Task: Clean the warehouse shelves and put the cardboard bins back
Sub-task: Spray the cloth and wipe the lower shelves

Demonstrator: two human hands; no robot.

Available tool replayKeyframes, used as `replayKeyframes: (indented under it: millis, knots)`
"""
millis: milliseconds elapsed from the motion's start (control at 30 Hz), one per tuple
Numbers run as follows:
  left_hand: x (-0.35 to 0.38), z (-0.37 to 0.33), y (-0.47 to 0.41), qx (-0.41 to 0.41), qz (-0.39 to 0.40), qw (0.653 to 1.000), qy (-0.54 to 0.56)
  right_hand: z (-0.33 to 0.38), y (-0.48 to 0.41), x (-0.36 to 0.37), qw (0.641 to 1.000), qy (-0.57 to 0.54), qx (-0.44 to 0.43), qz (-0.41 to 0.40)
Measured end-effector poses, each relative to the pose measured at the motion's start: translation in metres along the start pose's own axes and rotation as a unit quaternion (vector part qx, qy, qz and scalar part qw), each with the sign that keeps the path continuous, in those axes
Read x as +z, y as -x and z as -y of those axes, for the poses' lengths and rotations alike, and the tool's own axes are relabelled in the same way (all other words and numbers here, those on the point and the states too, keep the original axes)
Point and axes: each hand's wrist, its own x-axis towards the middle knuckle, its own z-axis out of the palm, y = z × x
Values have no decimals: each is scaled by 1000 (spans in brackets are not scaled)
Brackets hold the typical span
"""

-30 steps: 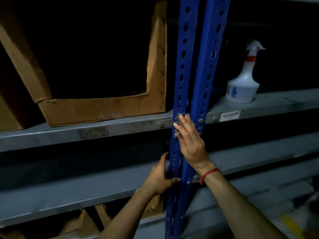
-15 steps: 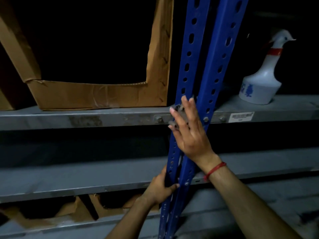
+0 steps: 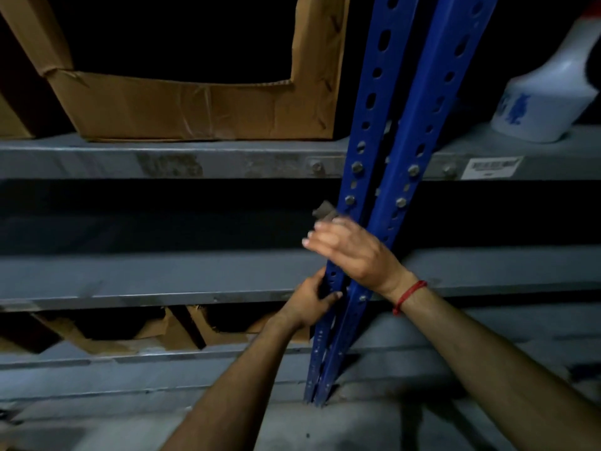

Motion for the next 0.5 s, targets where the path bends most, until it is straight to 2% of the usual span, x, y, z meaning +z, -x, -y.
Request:
replayKeyframes:
  millis: [133, 200, 267, 400, 500]
  knots:
    - [-1, -11, 5, 35, 0, 998, -56, 16, 46, 17, 990, -15, -70, 122]
    - [-1, -11, 6, 29, 0, 998, -49, 9, 41, 10, 987, -13, -93, 127]
    - [-2, -11, 6, -7, 0, 1000, -12, -3, 16, -7, 992, 6, -86, 93]
    - [-1, -14, 6, -26, 7, 999, 28, -28, -37, -41, 993, 105, -58, -22]
    - [-1, -16, 7, -29, 12, 998, 49, -32, -44, -40, 990, 129, -16, -53]
